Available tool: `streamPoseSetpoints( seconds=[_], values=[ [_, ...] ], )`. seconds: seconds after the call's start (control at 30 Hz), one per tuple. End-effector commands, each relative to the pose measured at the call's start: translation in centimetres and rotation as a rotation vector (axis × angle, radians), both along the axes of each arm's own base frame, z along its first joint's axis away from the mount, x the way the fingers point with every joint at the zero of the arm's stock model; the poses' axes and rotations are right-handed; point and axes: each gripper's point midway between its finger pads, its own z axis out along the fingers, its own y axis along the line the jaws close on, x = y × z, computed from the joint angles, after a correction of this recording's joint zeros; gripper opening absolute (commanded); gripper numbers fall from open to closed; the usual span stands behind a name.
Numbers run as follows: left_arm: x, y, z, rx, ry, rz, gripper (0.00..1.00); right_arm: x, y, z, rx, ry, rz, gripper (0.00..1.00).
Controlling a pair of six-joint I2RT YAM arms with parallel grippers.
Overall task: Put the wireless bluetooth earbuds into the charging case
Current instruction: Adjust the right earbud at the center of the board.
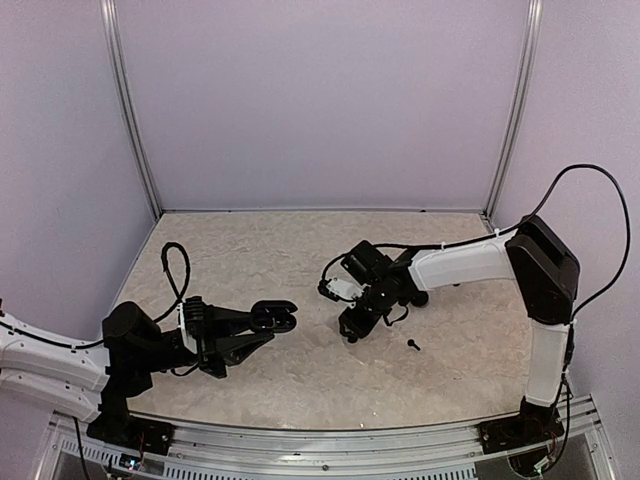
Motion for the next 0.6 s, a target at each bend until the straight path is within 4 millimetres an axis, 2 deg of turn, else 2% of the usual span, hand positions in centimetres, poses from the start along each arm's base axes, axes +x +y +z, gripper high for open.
streamPoseSetpoints(
  seconds=[0.0, 0.23, 0.33, 0.57],
  values=[
    [0.4, 0.0, 0.8, -0.022, -0.006, 0.013, 0.01, -1.2, -3.7, -0.6, -0.134, 0.013, -0.049, 0.38],
    [0.4, -0.2, 0.7, -0.017, -0.006, 0.010, 0.01, -2.0, -5.6, -0.1, -0.149, 0.024, -0.081, 0.35],
    [0.4, -0.3, 0.8, -0.017, -0.006, 0.008, 0.01, -2.5, -5.8, 0.6, -0.101, 0.064, -0.109, 0.35],
    [0.5, -0.3, 0.8, -0.016, -0.002, 0.008, 0.02, -1.4, -5.7, 4.4, 0.075, 0.054, -0.122, 0.46]
  ],
)
